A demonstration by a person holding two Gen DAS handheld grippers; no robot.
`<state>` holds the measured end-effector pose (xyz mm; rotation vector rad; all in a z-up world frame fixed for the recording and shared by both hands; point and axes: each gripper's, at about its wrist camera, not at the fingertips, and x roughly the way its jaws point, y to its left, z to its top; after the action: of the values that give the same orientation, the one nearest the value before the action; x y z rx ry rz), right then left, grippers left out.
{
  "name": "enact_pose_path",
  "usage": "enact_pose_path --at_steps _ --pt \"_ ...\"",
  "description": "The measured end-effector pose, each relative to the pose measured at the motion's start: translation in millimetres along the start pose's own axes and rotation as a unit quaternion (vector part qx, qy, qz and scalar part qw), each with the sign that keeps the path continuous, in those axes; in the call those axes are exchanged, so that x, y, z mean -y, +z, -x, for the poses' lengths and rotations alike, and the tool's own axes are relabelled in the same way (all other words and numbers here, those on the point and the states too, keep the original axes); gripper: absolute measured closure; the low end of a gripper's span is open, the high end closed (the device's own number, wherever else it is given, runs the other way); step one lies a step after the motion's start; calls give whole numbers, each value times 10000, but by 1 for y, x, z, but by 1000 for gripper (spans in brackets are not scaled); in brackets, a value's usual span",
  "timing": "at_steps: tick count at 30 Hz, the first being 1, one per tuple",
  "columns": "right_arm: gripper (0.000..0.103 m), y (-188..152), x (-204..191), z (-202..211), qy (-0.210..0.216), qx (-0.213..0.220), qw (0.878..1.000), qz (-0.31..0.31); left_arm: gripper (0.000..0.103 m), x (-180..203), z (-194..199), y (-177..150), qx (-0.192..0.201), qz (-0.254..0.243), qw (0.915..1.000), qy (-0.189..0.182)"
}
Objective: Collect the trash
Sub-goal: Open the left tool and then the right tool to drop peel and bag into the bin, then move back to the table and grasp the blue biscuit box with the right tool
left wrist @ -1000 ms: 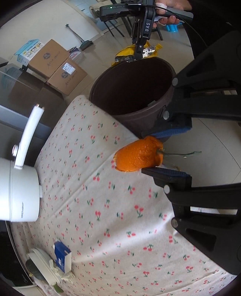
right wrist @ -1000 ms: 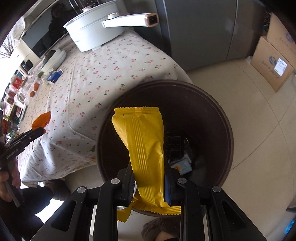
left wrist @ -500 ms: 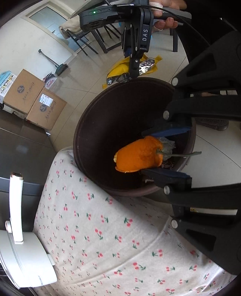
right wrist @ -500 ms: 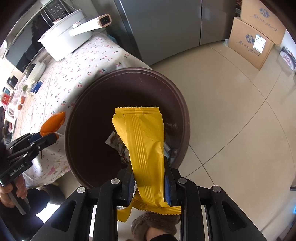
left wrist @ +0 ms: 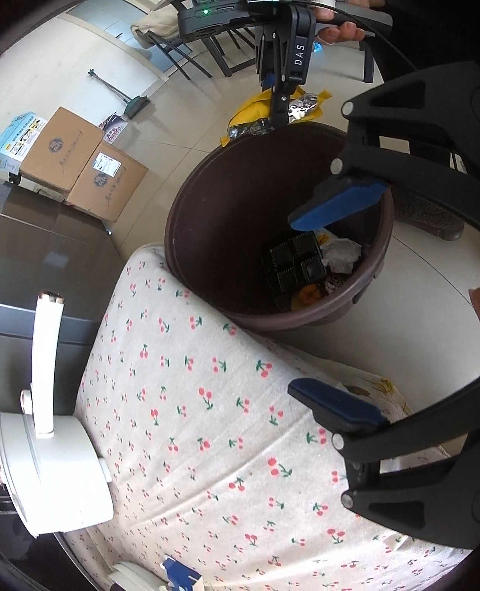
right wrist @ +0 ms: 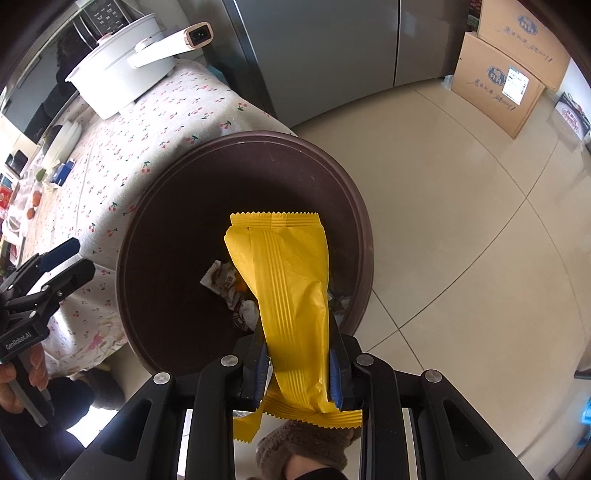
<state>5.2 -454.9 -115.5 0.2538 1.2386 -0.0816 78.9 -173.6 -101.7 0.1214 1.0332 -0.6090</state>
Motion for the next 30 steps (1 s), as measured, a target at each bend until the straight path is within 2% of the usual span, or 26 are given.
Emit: enact_pose_path --at_steps 7,9,12,13,14,20,30 --pt "76 8 -19 -2 -4 10 9999 160 18 -35 26 -11 87 401 9990 191" --pt "73 12 -26 -3 -10 15 9998 179 17 -45 34 -12 133 499 9984 247" --pt "54 19 -36 -2 -71 51 9999 71 16 -57 44 -14 190 633 9972 345" --pt "44 21 -40 0 -57 77 10000 24 15 -62 47 -14 210 678 9968 376" --pt "40 23 -43 1 -38 111 9999 6 15 -67 52 -16 230 726 9963 404" --pt "34 38 -78 8 57 259 9994 216 15 -97 73 -22 344 1018 9926 568" --pt "33 58 -147 7 187 333 9971 664 15 -154 107 -43 493 1666 9814 819"
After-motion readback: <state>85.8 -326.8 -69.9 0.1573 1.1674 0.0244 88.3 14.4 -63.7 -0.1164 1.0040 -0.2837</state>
